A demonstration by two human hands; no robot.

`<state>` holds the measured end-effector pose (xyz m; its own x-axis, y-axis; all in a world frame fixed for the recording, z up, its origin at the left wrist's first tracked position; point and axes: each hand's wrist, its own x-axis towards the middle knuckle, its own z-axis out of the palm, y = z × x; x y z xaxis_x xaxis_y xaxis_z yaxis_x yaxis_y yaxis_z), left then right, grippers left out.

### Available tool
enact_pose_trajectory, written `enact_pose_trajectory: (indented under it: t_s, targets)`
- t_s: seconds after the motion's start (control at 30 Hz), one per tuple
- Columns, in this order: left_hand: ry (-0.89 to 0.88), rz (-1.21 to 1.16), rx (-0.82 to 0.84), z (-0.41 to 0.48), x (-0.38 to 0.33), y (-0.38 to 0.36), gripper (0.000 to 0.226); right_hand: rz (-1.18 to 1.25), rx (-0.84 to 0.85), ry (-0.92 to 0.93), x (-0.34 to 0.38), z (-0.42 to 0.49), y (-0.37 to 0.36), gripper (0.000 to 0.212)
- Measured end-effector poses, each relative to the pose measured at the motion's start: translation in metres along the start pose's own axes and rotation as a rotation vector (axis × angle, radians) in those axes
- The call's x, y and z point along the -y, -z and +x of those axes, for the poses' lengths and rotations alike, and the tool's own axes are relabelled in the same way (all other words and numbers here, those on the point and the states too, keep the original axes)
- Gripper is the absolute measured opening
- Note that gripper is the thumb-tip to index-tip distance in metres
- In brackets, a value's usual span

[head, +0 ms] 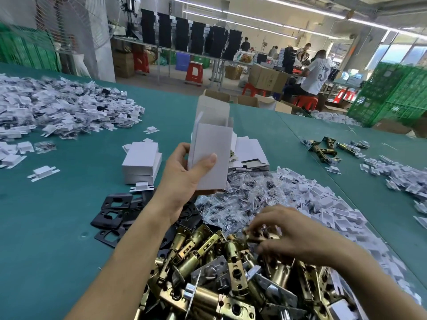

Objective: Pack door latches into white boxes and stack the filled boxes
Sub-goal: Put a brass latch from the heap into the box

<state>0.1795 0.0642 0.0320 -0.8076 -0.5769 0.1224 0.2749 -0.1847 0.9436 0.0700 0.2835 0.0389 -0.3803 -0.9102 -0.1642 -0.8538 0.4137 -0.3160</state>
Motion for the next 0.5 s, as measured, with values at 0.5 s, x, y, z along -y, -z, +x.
enact_pose_trajectory:
  t_s: [0.5]
  targets:
    - [-0.128,0.296,0.181,0.0,0.019,-0.003,0.041,0.786,-1.044,0.179,0.043,0.009,0.068,0.027]
